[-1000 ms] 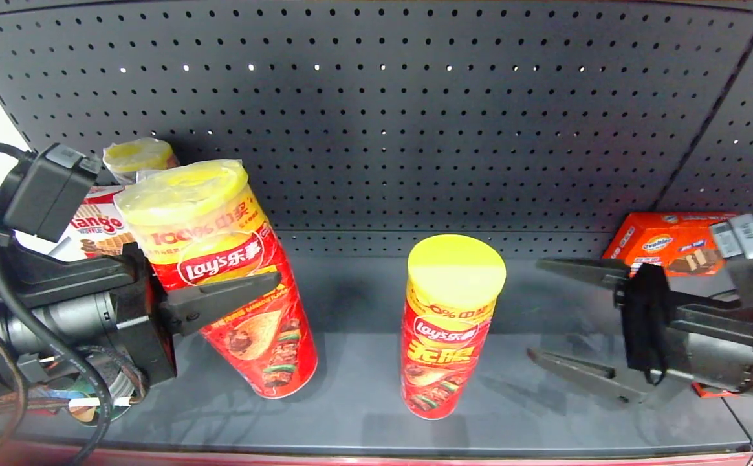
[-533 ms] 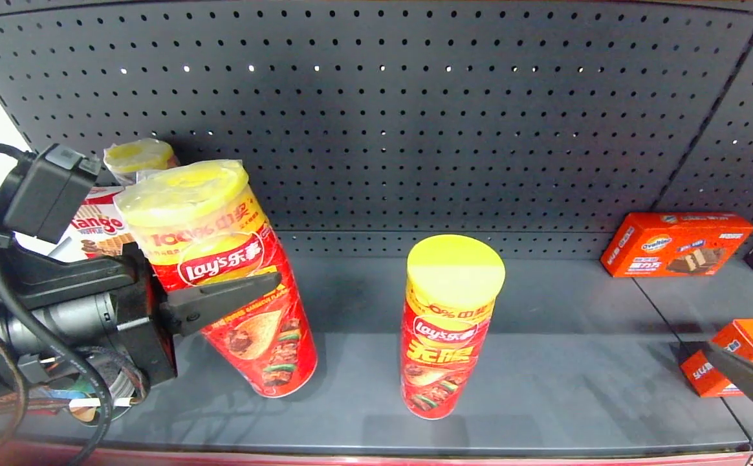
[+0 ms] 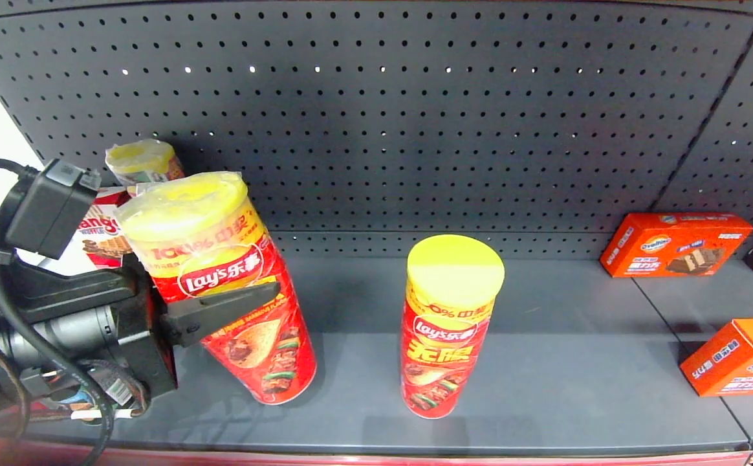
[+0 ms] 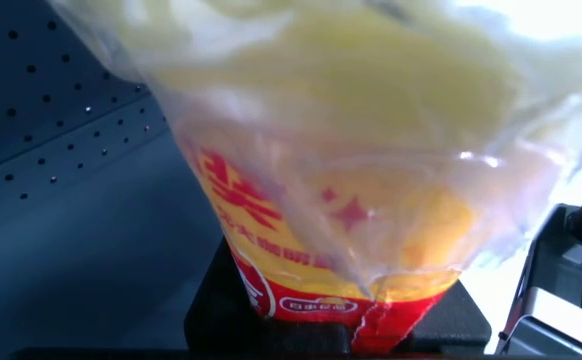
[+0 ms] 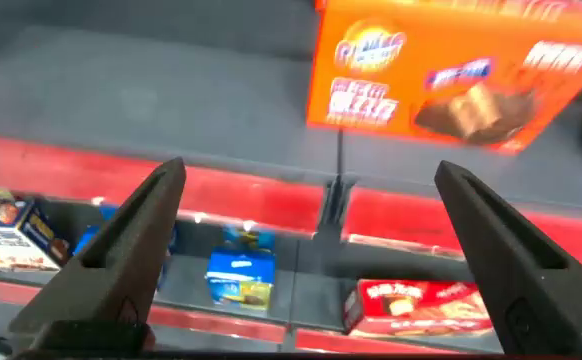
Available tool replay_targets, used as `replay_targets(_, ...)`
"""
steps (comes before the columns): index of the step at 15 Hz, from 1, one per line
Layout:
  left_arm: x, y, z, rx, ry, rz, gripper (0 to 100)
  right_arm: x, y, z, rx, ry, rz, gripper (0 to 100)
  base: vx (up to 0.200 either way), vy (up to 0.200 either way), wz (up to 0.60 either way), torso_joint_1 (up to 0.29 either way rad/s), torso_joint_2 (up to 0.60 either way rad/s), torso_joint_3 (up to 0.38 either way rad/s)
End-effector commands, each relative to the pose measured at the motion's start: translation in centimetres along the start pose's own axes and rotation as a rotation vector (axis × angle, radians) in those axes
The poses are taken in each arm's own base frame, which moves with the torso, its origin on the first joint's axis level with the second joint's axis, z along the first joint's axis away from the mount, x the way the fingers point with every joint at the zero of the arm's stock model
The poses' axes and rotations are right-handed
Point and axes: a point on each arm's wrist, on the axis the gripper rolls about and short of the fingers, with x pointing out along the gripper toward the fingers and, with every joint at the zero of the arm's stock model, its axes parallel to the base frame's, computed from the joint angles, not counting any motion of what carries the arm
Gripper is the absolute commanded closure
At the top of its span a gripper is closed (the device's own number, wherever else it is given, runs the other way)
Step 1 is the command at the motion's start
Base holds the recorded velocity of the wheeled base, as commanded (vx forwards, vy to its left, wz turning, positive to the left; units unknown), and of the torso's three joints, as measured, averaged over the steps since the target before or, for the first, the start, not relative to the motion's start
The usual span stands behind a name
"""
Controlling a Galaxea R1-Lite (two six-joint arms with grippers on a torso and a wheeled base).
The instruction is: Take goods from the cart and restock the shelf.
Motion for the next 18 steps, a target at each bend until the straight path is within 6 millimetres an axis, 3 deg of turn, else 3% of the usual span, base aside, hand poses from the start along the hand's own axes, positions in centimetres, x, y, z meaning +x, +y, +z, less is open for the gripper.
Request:
replay_targets(1,-0.04,0.01,-0.16,-0.003,0.004,0.002,100,-0.55,0.03,-1.37,0.009,-0.081,0.038,0,0.0,0.0,0.0,0.0,0.0,0.0)
replay_targets(4,-0.05,-0.03,-0.29,0.012,0.008,0.0,100,-0.55,0.05,-1.36,0.01,-0.082,0.049,0,0.0,0.0,0.0,0.0,0.0,0.0)
replay_targets(7,-0.02,-0.05,-0.4,0.012,0.012,-0.005,100,-0.63,0.31,-1.38,-0.002,-0.083,0.218,0,0.0,0.0,0.0,0.0,0.0,0.0)
replay_targets(12,0.01,-0.12,-0.45,0.013,0.013,-0.012,100,-0.69,0.47,-1.39,0.051,-0.081,0.343,0,0.0,0.0,0.0,0.0,0.0,0.0)
replay_targets(18,0.54,-0.61,-0.42,0.052,0.015,-0.049,100,-0.71,0.42,-1.33,0.122,-0.06,0.213,0,0.0,0.0,0.0,0.0,0.0,0.0)
